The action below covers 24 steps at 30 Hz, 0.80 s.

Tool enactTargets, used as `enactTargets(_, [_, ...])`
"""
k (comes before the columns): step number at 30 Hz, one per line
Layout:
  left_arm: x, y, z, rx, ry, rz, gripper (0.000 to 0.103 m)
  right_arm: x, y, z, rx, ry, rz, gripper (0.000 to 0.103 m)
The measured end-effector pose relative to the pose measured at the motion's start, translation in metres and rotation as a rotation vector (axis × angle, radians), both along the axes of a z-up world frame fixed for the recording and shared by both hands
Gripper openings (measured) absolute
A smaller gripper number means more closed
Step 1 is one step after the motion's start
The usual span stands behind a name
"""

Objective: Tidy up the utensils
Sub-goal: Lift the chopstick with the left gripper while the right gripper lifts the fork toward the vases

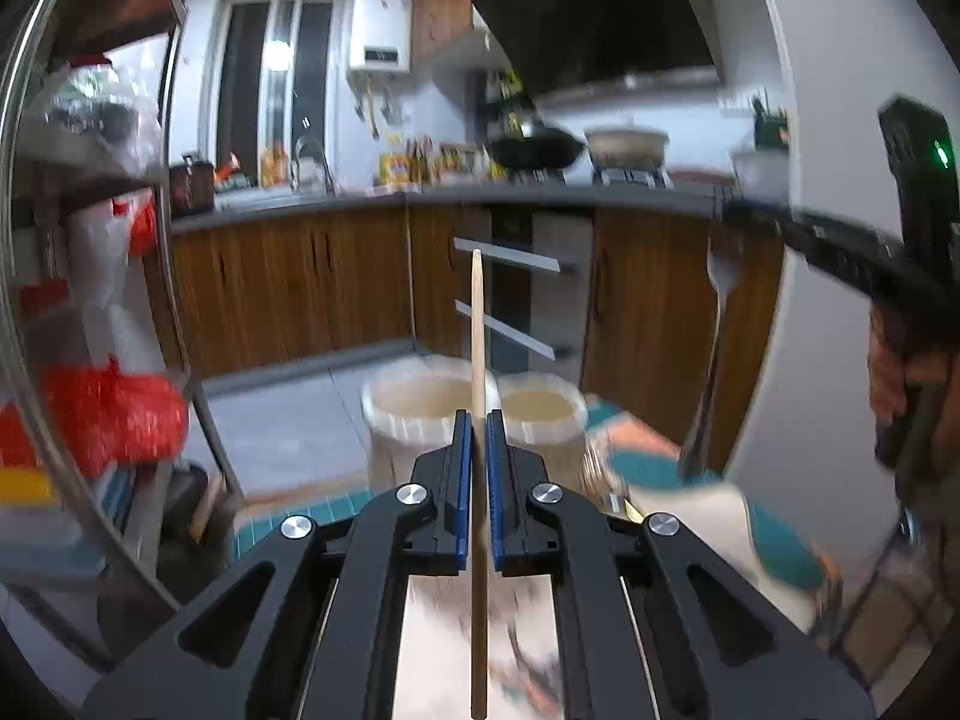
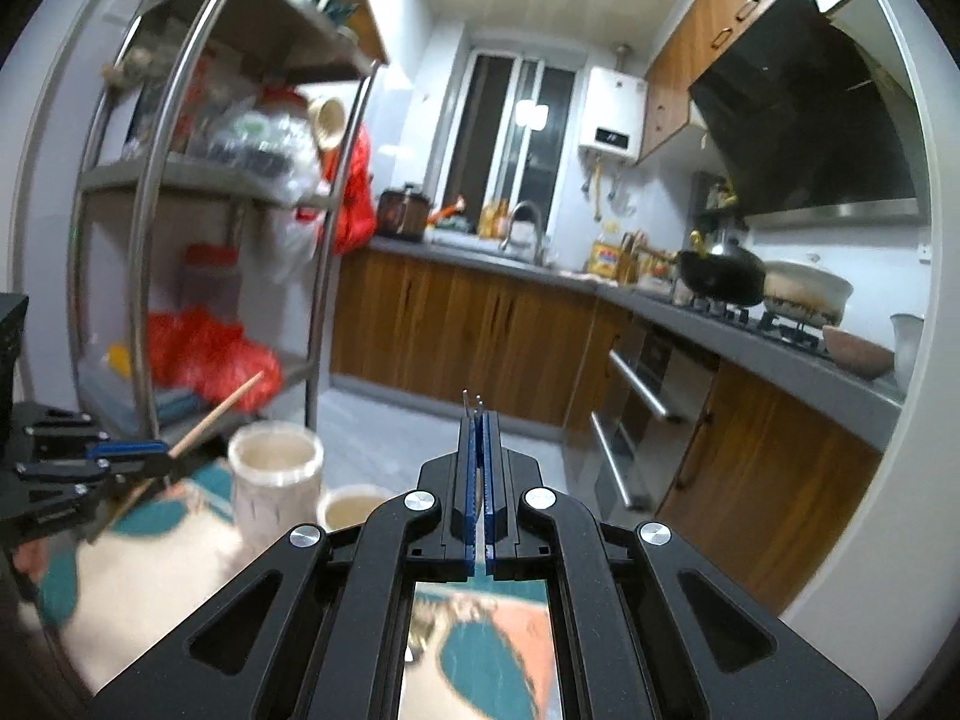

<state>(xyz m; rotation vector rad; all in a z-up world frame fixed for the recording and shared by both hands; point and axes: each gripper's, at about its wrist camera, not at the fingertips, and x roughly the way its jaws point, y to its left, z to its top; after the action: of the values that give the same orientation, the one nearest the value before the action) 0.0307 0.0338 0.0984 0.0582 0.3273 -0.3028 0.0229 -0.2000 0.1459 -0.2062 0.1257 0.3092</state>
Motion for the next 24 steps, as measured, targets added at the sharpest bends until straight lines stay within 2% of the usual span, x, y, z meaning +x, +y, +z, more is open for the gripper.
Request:
enactTargets(5, [0.052, 0.004, 0.028, -0.097, -0.064, 0.031, 0.005, 0.019, 0.009, 0.008, 0.103, -0.055, -0.055, 0.003])
enactTargets(11, [0.111, 0.008, 0.024, -0.179, -0.063, 0.085, 0.005, 0.045, 0.016, -0.008, 0.132, -0.096, -0.144, 0.002])
enactTargets(14, [0.127, 0.005, 0.014, -0.167, -0.081, 0.122, 0.005, 0.056, 0.020, -0.017, 0.129, -0.093, -0.133, 0.003])
enactTargets(17, [0.133, -0.004, 0.002, -0.124, -0.101, 0.148, 0.005, 0.071, 0.022, -0.030, 0.113, -0.046, -0.103, 0.003])
enactTargets(20, [0.129, -0.010, -0.009, -0.083, -0.108, 0.155, 0.005, 0.084, 0.024, -0.044, 0.116, 0.021, -0.069, 0.003])
enactTargets(24, [0.114, -0.010, -0.017, -0.052, -0.109, 0.179, 0.005, 0.094, 0.033, -0.052, 0.112, 0.069, -0.037, 0.003])
